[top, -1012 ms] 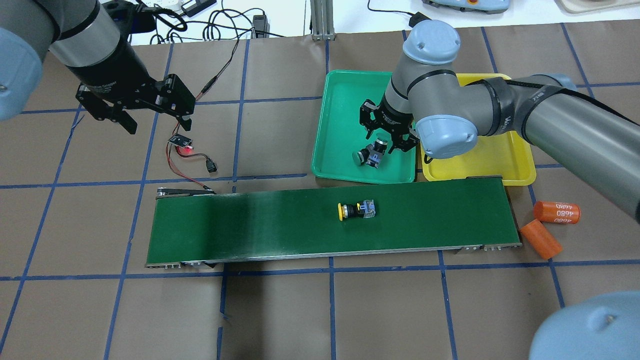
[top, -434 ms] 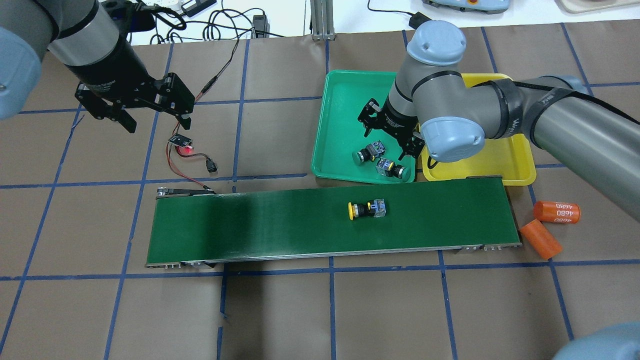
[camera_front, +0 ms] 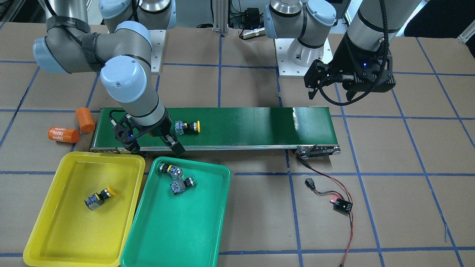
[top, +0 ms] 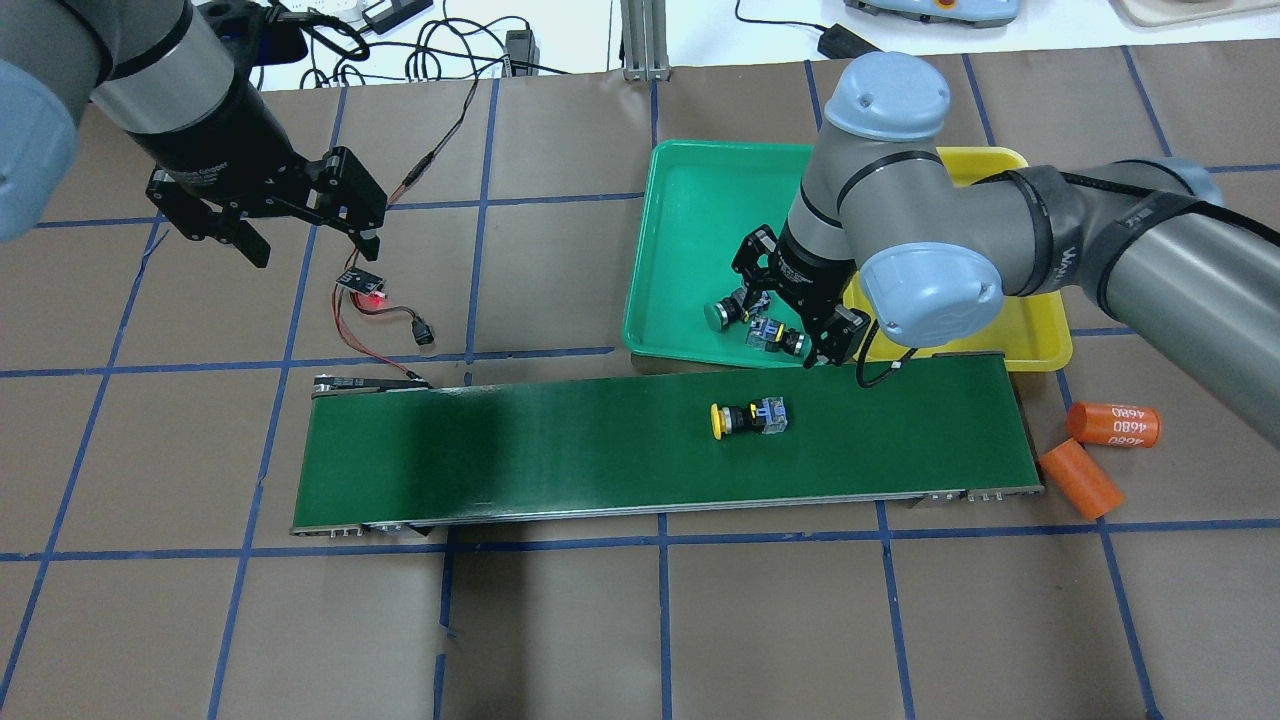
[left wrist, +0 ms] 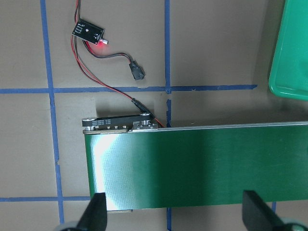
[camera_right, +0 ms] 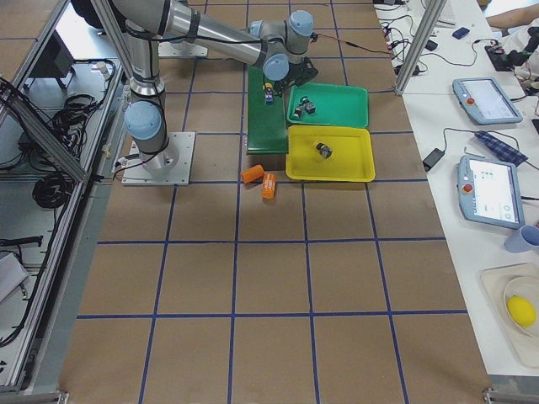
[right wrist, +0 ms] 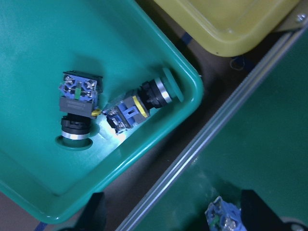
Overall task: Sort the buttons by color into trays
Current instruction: 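Move the right gripper down to the yellow-base button on the belt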
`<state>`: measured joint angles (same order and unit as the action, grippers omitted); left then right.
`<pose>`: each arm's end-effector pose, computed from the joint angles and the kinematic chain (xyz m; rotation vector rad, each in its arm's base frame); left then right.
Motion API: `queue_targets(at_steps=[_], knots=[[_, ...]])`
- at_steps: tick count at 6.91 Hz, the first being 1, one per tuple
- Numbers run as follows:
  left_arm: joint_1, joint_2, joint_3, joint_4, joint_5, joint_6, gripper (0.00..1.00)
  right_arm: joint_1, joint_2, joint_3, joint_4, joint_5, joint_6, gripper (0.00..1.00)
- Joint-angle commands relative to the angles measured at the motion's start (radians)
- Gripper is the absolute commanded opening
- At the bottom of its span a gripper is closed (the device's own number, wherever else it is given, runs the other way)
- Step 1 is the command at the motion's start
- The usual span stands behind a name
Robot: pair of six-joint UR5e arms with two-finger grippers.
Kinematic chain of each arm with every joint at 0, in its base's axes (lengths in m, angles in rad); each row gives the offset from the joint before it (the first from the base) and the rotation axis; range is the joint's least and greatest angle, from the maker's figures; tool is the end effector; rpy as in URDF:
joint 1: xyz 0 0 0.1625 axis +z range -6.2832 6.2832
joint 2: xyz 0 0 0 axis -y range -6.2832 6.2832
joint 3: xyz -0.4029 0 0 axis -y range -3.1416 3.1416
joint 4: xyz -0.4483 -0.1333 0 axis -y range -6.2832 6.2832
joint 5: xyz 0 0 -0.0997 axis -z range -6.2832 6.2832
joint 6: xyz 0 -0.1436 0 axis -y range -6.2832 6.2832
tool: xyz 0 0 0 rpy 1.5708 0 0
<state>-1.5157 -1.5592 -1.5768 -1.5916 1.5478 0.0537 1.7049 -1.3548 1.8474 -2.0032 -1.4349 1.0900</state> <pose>-0.1066 -0.5478 0.4228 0.0024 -3.1177 -0.0217 0.2279 -0.5467 0.1960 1.4125 2.7131 0.1950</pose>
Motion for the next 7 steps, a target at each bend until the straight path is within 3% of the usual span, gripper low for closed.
queue_targets(at_steps=[1, 2, 7], knots=[[0.000, -0.002, 0.000, 0.001, 0.000, 0.000, 1.00, 0.001, -0.090, 0.106, 0.009, 0.001, 0.131, 1.00], [0.000, -0.002, 0.001, 0.001, 0.000, 0.000, 1.00, 0.001, -0.095, 0.149, -0.006, -0.004, 0.152, 1.00], [0.000, -0.002, 0.001, 0.001, 0.000, 0.002, 1.00, -0.005, -0.037, 0.158, -0.008, -0.024, 0.146, 0.97]])
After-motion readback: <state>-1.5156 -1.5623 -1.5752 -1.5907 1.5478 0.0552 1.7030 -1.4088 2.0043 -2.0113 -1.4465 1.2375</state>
